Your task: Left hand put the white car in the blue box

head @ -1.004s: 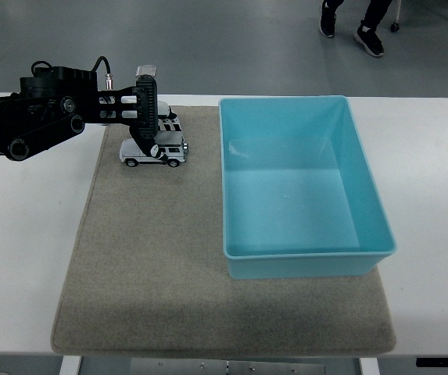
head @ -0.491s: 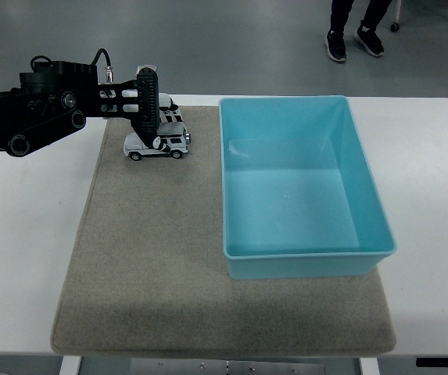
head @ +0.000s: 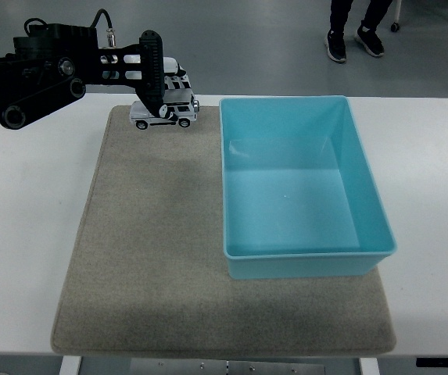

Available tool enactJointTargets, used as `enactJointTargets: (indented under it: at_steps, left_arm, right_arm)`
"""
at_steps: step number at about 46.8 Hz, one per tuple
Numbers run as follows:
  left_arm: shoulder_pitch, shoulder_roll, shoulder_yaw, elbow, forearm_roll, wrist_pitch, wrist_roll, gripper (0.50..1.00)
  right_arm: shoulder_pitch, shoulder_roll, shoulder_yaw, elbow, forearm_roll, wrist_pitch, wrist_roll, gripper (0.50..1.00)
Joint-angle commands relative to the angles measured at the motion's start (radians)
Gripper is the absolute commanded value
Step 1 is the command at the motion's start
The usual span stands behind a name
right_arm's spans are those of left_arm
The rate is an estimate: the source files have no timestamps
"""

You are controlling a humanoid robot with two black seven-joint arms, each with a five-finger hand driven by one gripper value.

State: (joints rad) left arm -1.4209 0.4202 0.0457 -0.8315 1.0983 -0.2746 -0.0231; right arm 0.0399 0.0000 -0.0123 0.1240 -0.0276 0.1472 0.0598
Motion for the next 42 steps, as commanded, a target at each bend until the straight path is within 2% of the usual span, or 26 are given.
enactJointTargets:
  at_steps: [1,10,18,24,30,42]
  left_arm:
    - [-0.019,-0.001,0.000,0.000,-0.001,0.000,0.000,0.500]
    - [-0.058,-0.006,-0.004,-0.005,-0.003,0.000,-0.001,0.500]
    - [-0.087,-0.011,-0.007,-0.015,-0.012,-0.002,-0.029,0.500]
    - [-0.098,-0.049,-0.038,-0.037,-0.011,-0.001,-0.049,0.500]
    - [-0.104,-0.072,-0.083,-0.070,-0.006,-0.005,-0.049,0.500]
    - [-0.115,-0.103,-0.086,-0.175,0.002,-0.001,-0.049,0.500]
  right_arm:
    - [0.000,0.000,0.000,0.000,0.000,0.000,0.000,0.936]
    - [0.000,0.000,0.000,0.000,0.000,0.000,0.000,0.936]
    - [0.000,0.000,0.000,0.000,0.000,0.000,0.000,0.936]
    - [0.000,0.000,0.000,0.000,0.000,0.000,0.000,0.936]
    - [0.000,0.000,0.000,0.000,0.000,0.000,0.000,0.936]
    - [0.000,0.000,0.000,0.000,0.000,0.000,0.000,0.936]
